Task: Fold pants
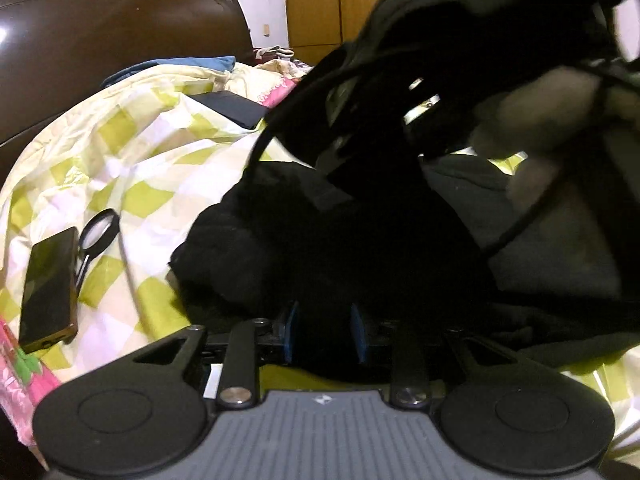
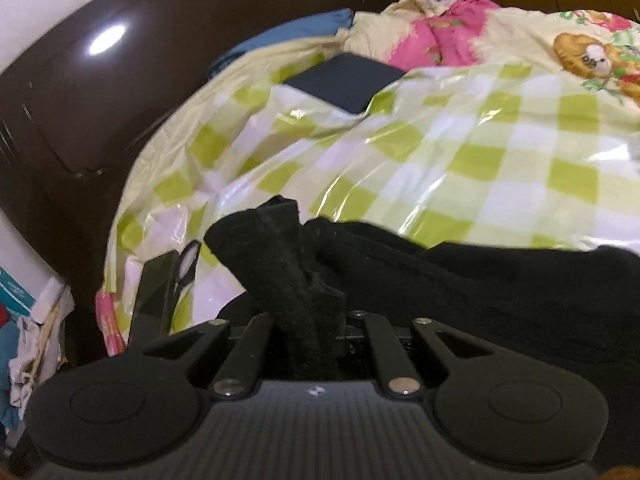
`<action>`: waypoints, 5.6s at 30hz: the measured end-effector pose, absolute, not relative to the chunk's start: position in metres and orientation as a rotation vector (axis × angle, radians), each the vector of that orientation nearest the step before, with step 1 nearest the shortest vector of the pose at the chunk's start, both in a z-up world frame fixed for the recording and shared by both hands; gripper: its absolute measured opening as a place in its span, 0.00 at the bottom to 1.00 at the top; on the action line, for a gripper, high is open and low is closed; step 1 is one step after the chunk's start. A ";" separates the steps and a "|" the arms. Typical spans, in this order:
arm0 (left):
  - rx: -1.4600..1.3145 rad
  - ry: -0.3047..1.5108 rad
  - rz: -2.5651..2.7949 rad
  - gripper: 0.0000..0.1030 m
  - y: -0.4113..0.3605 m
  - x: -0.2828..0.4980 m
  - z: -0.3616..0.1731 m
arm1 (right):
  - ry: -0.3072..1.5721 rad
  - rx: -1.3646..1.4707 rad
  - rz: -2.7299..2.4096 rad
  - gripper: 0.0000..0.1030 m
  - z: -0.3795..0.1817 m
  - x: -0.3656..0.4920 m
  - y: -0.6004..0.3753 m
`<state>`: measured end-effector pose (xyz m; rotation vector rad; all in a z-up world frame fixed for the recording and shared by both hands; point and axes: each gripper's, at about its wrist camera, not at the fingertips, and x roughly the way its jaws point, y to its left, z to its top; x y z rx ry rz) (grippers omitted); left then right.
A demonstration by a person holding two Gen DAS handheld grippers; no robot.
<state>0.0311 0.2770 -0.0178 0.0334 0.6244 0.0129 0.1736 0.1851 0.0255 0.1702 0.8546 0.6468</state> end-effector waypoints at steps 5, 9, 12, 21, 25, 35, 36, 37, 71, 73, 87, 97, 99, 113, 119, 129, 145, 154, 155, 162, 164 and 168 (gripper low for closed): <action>0.023 0.621 0.021 0.44 0.286 0.023 -0.018 | 0.906 0.181 0.669 0.24 0.013 0.174 0.198; 0.023 0.628 0.024 0.44 0.288 0.019 -0.018 | 0.912 0.201 0.670 0.29 0.009 0.173 0.204; 0.027 0.634 0.038 0.44 0.289 0.016 -0.017 | 0.886 0.167 0.654 0.28 0.011 0.170 0.209; 0.011 0.645 0.047 0.45 0.296 0.010 -0.017 | 0.825 0.248 0.657 0.13 0.021 0.168 0.204; 0.021 0.649 0.043 0.46 0.297 0.010 -0.016 | 0.832 0.248 0.665 0.18 0.016 0.169 0.223; 0.023 0.667 0.088 0.46 0.312 -0.009 -0.011 | 0.770 0.216 0.850 0.36 0.047 0.118 0.153; 0.015 0.661 0.087 0.46 0.314 -0.010 -0.008 | 0.744 0.190 0.837 0.39 0.051 0.113 0.140; 0.003 0.653 0.083 0.46 0.314 -0.011 -0.004 | 0.721 0.153 0.814 0.39 0.053 0.108 0.128; 0.102 0.751 -0.018 0.38 0.290 0.090 0.003 | 0.793 -0.216 0.626 0.45 0.021 0.173 -0.025; 0.094 0.758 -0.018 0.42 0.291 0.091 0.003 | 0.853 -0.231 0.670 0.47 0.013 0.185 -0.028; 0.151 0.801 -0.017 0.50 0.281 0.101 0.004 | 1.117 -0.025 0.924 0.46 0.006 0.233 -0.049; 0.195 0.816 -0.007 0.53 0.274 0.106 0.002 | 1.275 0.012 1.172 0.37 0.003 0.244 -0.048; 0.208 0.820 -0.003 0.54 0.272 0.107 0.002 | 1.302 0.037 1.158 0.36 -0.012 0.252 -0.044; 0.205 0.737 0.028 0.55 0.267 0.100 0.006 | 0.949 0.052 0.922 0.06 0.074 0.230 -0.060; 0.260 0.747 0.038 0.55 0.258 0.101 -0.001 | 1.105 -0.032 0.794 0.16 -0.002 0.248 -0.037; 0.211 0.746 0.071 0.56 0.286 0.095 0.005 | 0.769 -0.194 0.767 0.40 0.062 0.187 -0.031; 0.133 0.731 0.130 0.56 0.325 0.062 0.014 | 0.709 -0.501 1.026 0.32 -0.012 0.142 0.136; 0.091 0.711 0.131 0.57 0.337 0.053 0.012 | 0.794 -0.265 0.997 0.03 0.006 0.163 0.147; 0.086 0.709 0.130 0.57 0.339 0.053 0.012 | 0.803 -0.206 1.008 0.03 0.010 0.166 0.147; 0.043 0.698 0.143 0.57 0.354 0.046 0.014 | 0.675 -0.282 1.086 0.07 0.030 0.151 0.171; 0.033 0.693 0.135 0.57 0.354 0.045 0.015 | 0.639 -0.401 1.083 0.08 0.025 0.138 0.175; 0.011 0.664 0.050 0.57 0.343 0.045 0.026 | 0.658 -0.539 1.060 0.22 0.007 0.126 0.170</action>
